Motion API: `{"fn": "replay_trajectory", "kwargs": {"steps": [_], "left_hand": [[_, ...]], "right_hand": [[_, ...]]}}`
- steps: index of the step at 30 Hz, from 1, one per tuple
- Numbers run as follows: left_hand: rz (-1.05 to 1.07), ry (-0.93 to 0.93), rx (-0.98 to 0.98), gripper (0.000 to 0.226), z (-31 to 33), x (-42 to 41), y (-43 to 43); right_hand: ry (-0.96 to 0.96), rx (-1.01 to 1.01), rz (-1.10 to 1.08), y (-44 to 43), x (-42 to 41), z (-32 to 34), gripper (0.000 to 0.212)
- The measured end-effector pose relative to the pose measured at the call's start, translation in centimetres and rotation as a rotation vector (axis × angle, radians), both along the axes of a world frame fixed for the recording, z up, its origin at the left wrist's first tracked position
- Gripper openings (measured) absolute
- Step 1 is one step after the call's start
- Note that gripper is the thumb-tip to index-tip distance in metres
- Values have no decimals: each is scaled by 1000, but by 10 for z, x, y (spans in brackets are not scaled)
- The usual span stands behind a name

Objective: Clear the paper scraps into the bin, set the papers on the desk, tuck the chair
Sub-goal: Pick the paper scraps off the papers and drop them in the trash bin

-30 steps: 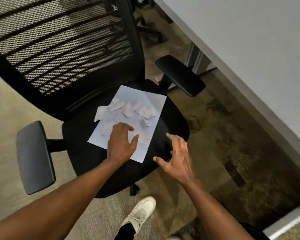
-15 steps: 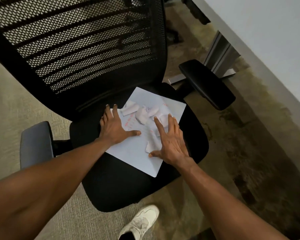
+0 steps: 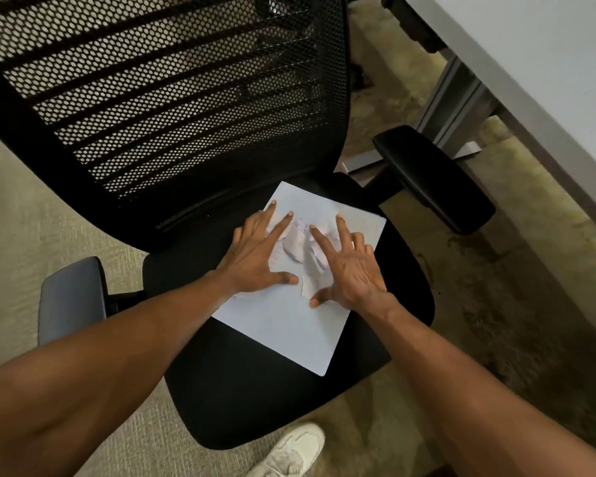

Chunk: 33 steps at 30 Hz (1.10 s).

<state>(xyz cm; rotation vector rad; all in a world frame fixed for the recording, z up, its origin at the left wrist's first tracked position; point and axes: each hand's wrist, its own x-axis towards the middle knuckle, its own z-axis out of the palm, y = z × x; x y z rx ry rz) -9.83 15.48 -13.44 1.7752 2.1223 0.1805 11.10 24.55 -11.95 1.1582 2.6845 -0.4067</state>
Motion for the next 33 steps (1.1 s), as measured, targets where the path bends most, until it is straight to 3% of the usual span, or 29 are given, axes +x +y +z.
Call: {"fn": "replay_trajectory", "kwargs": {"steps": [8,12,16,25,33], "left_hand": [[-200,24,23,87,-3,5,-2],[-164,-54,76,59,4,16,-7],[-63,-41,71,53,5,24,-13],[120,-78,373,34,11,30,-23],[336,-90,437,30,42,46,-36]], "right_hand": [[114,-26,-61,-13,-2,-1,106],[221,-31,-126,-27,3,-6,68],[348,-53,-202,-38,7,-8,44],[655,-54,-485,-51,14,-3,30],[854,-73,-725,-64,30,2,26]]}}
